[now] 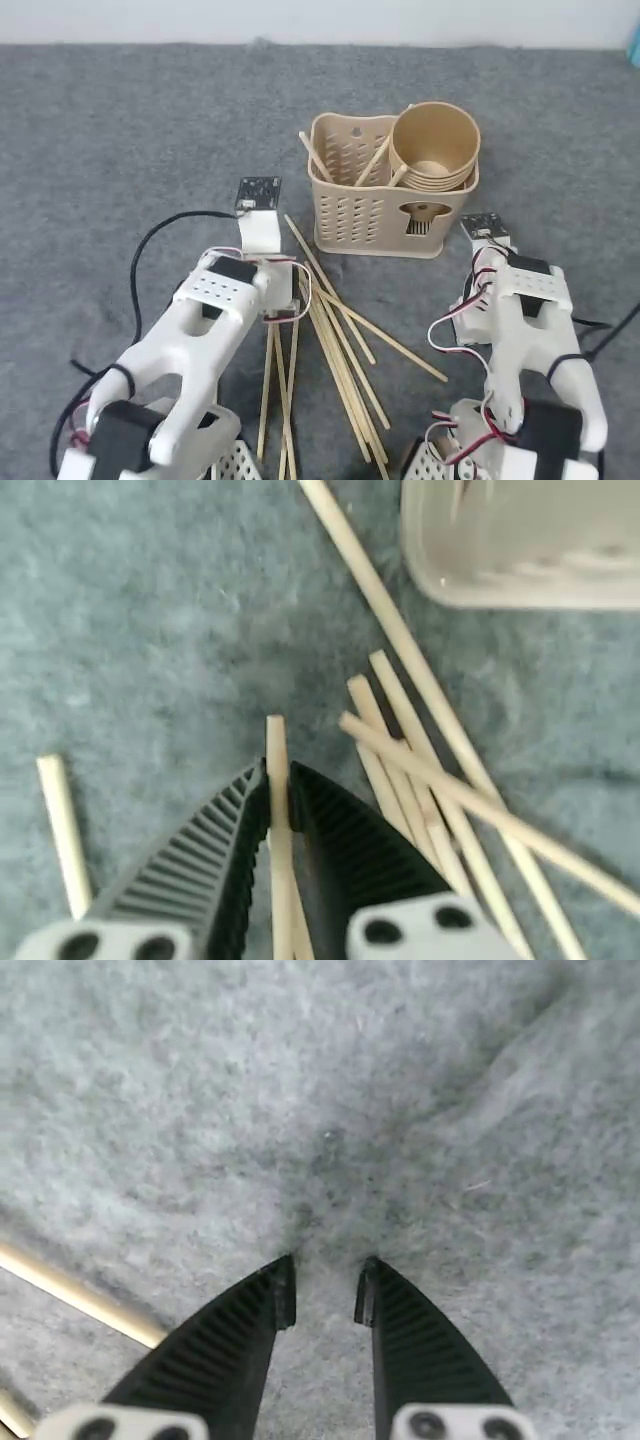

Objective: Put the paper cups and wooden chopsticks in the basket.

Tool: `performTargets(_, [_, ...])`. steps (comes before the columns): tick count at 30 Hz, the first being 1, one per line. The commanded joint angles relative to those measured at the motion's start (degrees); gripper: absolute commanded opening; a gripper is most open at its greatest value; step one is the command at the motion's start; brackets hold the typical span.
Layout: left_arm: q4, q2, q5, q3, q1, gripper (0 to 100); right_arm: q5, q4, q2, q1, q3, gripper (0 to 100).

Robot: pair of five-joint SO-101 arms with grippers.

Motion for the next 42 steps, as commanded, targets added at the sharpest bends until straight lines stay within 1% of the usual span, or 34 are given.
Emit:
performTargets(1, [1.93,-0.44,0.62,-7.87,-4.57,1,0.79,1.19,0.4,-0.13,-1.41,9.4])
performTargets(6, [8.7,-0.44,0.44,-19.82,-11.16,1,0.79,1.19,0.4,-0.13,-1.41,9.4])
performTargets(8, [12.57,-0.53,0.35,-25.36,-13.01,1,0.79,1.19,0.4,-0.13,-1.41,9.4])
performTargets(10, [17.67,-1.58,0.35,-31.6,-13.71,1,0.79,1.19,0.4,-0.13,-1.41,9.4])
performTargets(13, [23.38,-7.12,0.26,-39.43,-13.54,1,0.79,1.1,0.4,-0.13,-1.41,9.4])
performTargets(15, [24.79,-12.84,0.26,-42.77,-13.1,1,0.79,1.01,0.4,-0.13,-1.41,9.4])
performTargets(17, [23.47,-19.6,0.26,-44.09,-12.4,1,0.79,0.92,0.4,-0.13,-1.41,9.4])
performTargets(21, [15.21,-31.65,0.53,-44.09,-10.29,1,0.79,0.92,0.4,-0.13,-1.41,9.4])
performTargets(24, [4.84,-37.01,0.7,-42.86,-7.56,1,0.79,0.84,0.4,-0.13,-1.41,9.4])
performTargets(27, [-10.55,-39.91,0.7,-39.6,-6.33,1,0.79,0.84,0.4,-0.13,-1.41,9.4])
performTargets(29, [-23.03,-40.35,0.7,-36.35,-6.24,1,0.79,0.92,0.4,-0.13,-1.41,9.4])
performTargets(32, [-43.16,-39.56,0.53,-30.55,-4.04,1,0.79,0.92,0.4,-0.13,-1.41,9.4])
performTargets(33, [-48.62,-39.12,0.44,-28.79,-3.6,1,0.79,0.92,0.4,-0.13,-1.41,9.4])
performTargets(34, [-52.13,-38.68,0.44,-27.38,-2.73,1,0.79,0.92,0.4,-0.13,-1.41,9.4])
performTargets(35, [-53.54,-38.15,0.44,-26.42,-2.11,1,0.79,0.92,0.4,-0.13,-1.41,9.4])
performTargets(38, [-53.71,-35.6,0.18,-24.22,1.05,1,0.79,1.01,0.4,-0.13,-1.41,9.4])
performTargets(42, [-54.15,-30.42,-4.66,-21.76,2.29,1,0.79,1.1,0.4,-0.13,-1.41,9.4])
